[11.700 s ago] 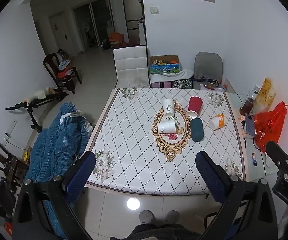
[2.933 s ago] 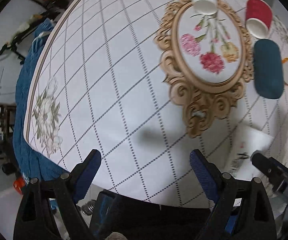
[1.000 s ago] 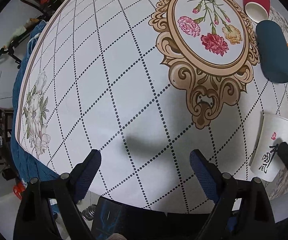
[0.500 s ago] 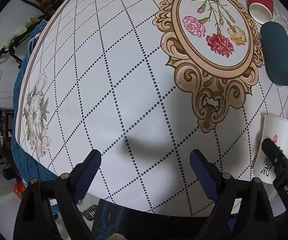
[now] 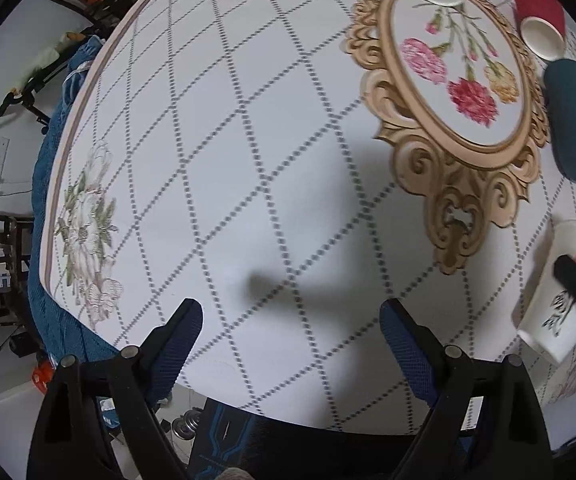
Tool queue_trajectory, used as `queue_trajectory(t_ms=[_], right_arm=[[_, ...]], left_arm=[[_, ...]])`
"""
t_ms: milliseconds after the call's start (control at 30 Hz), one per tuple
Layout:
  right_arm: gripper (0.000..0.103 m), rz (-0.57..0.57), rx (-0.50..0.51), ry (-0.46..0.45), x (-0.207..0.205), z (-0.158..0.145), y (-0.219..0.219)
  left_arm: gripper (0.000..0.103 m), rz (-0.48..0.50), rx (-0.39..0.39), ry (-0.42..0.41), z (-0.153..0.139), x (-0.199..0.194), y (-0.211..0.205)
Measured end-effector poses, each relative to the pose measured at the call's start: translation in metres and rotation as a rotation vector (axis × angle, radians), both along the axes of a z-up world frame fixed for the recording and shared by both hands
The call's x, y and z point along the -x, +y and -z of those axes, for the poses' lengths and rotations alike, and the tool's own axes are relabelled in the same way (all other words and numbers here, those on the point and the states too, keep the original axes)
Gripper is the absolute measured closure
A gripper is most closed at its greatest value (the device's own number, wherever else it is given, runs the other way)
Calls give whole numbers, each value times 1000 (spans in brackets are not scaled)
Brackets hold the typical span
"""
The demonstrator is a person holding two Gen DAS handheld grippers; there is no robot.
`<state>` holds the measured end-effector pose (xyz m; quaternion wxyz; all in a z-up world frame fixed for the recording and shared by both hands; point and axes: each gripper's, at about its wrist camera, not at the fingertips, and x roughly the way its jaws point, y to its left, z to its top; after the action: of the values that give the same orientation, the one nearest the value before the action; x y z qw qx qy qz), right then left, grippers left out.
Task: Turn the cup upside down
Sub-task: 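Open the left gripper while the right gripper rotates the cup rim-down, then lower the inverted cup onto the table beside the placemat and open the right gripper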
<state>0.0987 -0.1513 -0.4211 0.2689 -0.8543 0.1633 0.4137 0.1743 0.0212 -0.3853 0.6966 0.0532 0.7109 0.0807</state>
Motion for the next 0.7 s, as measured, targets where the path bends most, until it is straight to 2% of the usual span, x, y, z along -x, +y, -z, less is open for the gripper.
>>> queue_trajectory(t_ms=[200, 367, 433, 567, 700], right_arm=[[38, 319, -33, 104, -34, -13, 34], [38, 673, -58, 202, -76, -20, 55], [38, 830, -72, 235, -95, -22, 58], [38, 1194, -85, 357, -143, -27, 58], [38, 1396, -102, 421, -173, -27, 55]], left_arm=[[12, -24, -25, -10, -2, -13, 42], [12, -49, -27, -21, -6, -22, 71], [12, -53, -25, -23, -4, -25, 74], [12, -49, -21, -28, -4, -27, 79], [12, -44, -18, -31, -3, -28, 74]])
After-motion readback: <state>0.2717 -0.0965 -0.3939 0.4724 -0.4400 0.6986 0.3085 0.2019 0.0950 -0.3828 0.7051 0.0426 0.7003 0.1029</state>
